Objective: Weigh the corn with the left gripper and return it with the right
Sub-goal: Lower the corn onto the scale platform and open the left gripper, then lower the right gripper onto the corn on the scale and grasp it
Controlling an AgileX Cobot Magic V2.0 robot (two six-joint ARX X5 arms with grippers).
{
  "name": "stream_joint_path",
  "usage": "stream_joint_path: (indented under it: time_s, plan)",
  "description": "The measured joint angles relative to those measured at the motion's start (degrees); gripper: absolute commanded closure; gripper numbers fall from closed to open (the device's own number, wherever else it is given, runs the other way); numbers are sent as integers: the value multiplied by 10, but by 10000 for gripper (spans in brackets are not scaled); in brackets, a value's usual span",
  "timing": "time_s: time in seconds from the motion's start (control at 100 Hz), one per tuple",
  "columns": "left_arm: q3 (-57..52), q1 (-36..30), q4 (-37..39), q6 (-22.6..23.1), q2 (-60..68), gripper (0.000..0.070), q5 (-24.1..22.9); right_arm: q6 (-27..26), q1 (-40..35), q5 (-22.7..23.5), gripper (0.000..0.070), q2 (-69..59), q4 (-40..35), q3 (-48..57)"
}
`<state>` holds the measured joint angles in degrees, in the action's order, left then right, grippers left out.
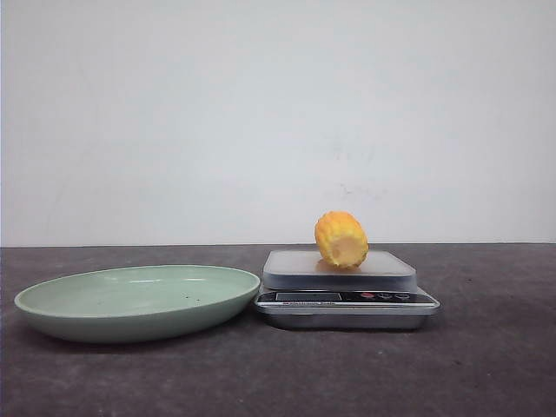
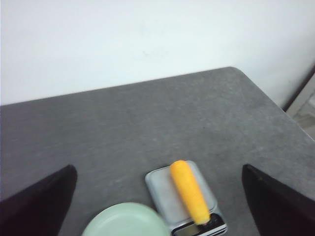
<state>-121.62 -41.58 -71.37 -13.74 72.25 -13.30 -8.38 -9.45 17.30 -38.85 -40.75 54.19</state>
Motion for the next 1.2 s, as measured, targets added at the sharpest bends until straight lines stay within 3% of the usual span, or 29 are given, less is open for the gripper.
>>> stream_joint_path:
  time_s: [0.11, 0.21, 0.33, 0.4, 0.46, 0.54, 0.62, 0.88, 1.04, 1.2]
  plan:
    - [0, 0, -54, 3, -64, 0, -32, -12, -2, 33, 60, -19, 52, 0]
    - [0, -1, -101, 5, -112, 0, -62, -31, -17, 37, 60, -43, 101, 0]
    - [-1, -1, -101, 5, -160, 0, -75, -49, -56, 36, 57, -85, 158, 0]
    - [1, -1, -101, 5, -183, 0, -76, -58, -85, 27, 49, -118, 190, 0]
    - [2, -1, -101, 4, -202, 0, -76, -65, -111, 5, 0, -147, 214, 0]
    - [2, -1, -101, 0, -227, 0, -76, -71, -142, -31, 0, -187, 230, 2]
    - [2, -1, -101, -5, -248, 0, -76, -83, -165, -54, 0, -235, 226, 15]
    - [2, -1, -101, -8, -277, 0, -76, -124, -188, -60, 0, -417, 153, 130]
    - [2, -1, -101, -8, -278, 0, -76, -130, -194, -107, 0, -522, 86, 202]
    - [3, -1, -101, -8, -278, 0, -76, -132, -202, -115, 0, -597, 70, 216]
